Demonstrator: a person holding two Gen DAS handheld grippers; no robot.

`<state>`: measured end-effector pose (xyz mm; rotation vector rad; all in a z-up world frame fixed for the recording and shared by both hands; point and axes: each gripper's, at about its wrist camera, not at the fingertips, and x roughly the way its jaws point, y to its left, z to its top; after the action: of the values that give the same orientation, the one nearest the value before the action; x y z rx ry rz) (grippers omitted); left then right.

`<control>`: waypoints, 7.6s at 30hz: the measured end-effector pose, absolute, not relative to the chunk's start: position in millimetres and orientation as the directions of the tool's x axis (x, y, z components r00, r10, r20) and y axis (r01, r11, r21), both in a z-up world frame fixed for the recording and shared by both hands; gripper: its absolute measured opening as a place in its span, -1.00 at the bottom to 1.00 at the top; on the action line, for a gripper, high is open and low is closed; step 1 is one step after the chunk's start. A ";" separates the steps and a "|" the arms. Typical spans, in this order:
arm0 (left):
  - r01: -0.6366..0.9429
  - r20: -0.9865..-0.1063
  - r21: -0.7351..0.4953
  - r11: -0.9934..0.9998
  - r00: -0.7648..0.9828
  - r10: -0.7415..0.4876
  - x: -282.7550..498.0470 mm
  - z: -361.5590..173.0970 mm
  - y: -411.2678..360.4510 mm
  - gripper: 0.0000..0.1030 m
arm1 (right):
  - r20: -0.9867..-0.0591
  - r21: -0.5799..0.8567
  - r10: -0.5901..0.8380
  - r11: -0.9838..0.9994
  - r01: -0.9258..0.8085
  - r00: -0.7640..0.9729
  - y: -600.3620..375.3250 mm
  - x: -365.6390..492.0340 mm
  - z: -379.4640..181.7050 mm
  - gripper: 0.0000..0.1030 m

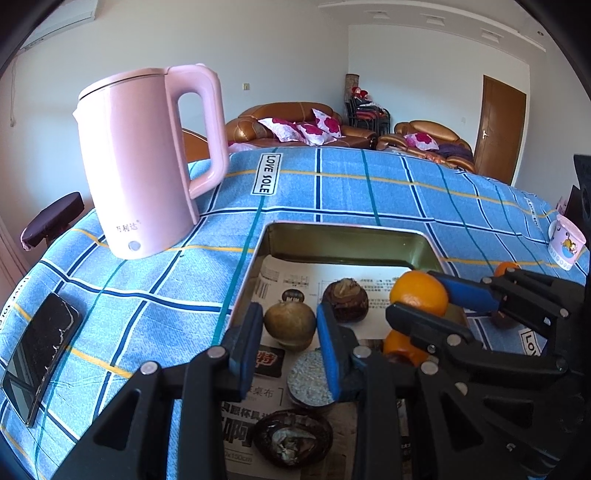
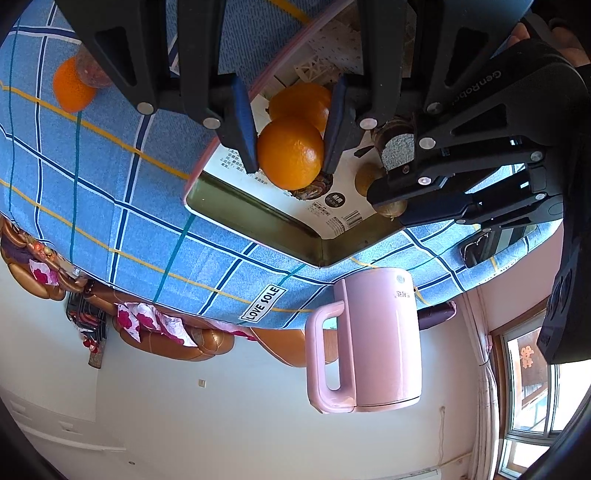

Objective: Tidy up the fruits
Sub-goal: 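Lower the brown fruit and orange into the pink tin and open both grippers, then move both grippers from the tin to the fruits on the cloth, then grasp the dark purple round fruit with the left gripper while the right grasps an orange, then lift both held fruits and carry them over the pink tin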

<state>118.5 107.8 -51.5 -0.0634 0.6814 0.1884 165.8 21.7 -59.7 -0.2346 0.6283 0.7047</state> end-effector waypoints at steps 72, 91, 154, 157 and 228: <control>0.136 -0.680 -0.025 0.990 0.724 -0.116 173.0 -57.7 -68.6 0.06 | -0.526 0.106 0.220 0.975 -0.193 0.821 -197.3 177.3 -51.0 0.53; -0.041 -0.619 -0.083 0.996 0.785 -0.019 163.1 -48.6 -18.3 0.06 | -0.639 0.156 0.334 0.938 -0.308 0.693 -151.2 215.3 -67.9 0.53; -0.056 -0.371 -0.036 0.998 0.928 0.038 113.4 -22.5 -23.3 0.06 | -0.419 0.151 0.457 0.887 -0.436 0.785 -148.0 162.7 -44.4 -0.13; -0.056 -0.362 -0.032 0.998 0.931 0.041 110.9 -22.1 -24.0 0.06 | -0.405 0.141 0.453 0.889 -0.435 0.795 -147.8 158.6 -43.0 -0.12; -0.012 -0.510 -0.013 1.000 0.860 0.004 86.1 -21.3 -11.3 0.00 | -0.313 0.150 0.473 0.881 -0.449 0.823 -159.6 110.2 -33.9 -0.12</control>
<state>86.1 -11.3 -21.3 -0.0159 0.5348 0.0081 110.2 -159.6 -33.9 0.0708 0.3512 0.4907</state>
